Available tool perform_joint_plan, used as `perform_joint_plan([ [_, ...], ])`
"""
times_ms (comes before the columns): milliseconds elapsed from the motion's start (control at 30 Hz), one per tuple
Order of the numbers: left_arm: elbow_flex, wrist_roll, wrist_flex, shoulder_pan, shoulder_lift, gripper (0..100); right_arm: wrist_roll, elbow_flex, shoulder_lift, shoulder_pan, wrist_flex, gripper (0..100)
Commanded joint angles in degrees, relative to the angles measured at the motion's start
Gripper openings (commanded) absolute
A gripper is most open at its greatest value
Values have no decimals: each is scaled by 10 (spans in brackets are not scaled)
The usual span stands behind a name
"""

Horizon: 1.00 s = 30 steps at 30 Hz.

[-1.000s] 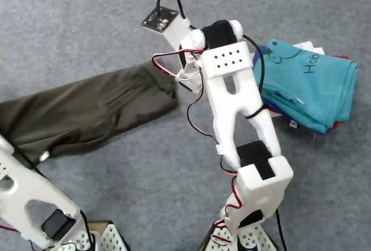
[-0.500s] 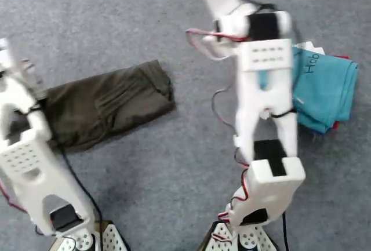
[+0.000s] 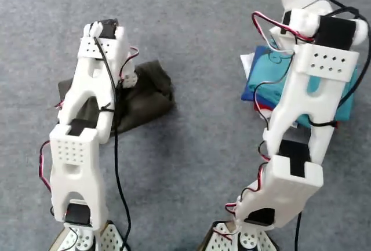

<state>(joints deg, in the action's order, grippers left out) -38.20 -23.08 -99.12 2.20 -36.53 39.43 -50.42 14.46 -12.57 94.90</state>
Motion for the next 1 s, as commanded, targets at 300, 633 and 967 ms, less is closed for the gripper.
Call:
perform_joint_plan([
  [300, -202, -62, 14, 102, -57, 29, 4, -22, -32, -4, 3, 15],
  [633, -201, -88, 41, 145, -58, 29, 4, -9, -32, -3, 0, 15],
  [967, -207, -99, 58, 120, -51, 307, -1, 11, -36, 54, 4, 15],
])
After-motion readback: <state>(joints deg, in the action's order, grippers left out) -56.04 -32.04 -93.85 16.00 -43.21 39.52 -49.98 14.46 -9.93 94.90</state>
